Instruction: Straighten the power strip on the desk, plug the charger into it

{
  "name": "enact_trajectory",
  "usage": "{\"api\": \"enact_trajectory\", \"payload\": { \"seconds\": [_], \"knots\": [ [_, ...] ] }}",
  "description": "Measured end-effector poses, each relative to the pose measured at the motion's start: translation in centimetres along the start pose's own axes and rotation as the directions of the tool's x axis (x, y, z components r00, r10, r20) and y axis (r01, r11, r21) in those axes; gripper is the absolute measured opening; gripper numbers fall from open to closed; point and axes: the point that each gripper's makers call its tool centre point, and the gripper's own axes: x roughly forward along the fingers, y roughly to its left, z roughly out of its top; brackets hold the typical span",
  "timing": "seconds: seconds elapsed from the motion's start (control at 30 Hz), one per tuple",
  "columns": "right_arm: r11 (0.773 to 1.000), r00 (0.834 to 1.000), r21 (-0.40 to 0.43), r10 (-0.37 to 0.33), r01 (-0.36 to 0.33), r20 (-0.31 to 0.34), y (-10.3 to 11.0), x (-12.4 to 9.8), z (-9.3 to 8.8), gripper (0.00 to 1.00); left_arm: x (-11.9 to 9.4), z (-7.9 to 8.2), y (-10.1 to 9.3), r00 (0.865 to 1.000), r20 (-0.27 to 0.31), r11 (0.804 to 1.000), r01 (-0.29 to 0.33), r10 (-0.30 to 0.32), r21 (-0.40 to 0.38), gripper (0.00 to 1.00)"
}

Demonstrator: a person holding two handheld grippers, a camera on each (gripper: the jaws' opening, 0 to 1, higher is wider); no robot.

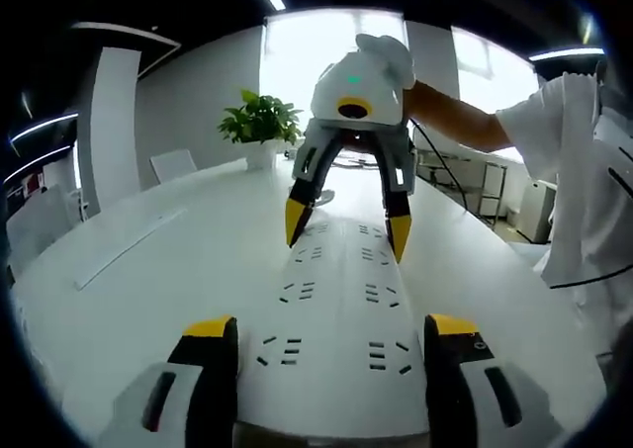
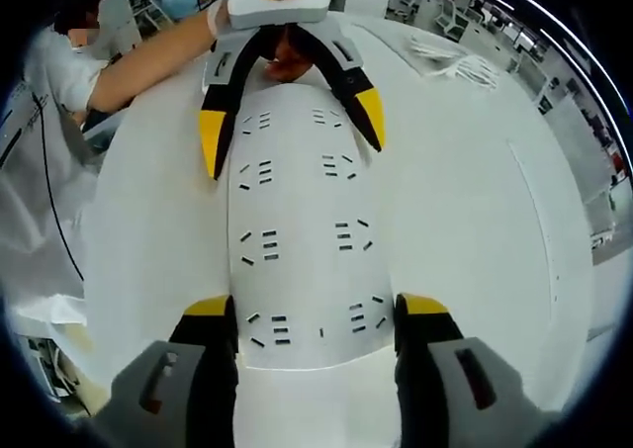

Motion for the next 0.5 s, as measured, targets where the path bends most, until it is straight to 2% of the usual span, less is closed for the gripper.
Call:
{"api": "enact_trajectory", "payload": {
  "seconds": [0.5],
  "knots": [
    [0.999, 1.0, 0.037, -0.013, 0.014, -0.017, 0.7, -0.05, 0.06, 0.63, -0.09, 0.02, -0.32, 1.0, 0.01, 1.0, 0.008, -0.008, 0.01, 0.78]
  ]
}}
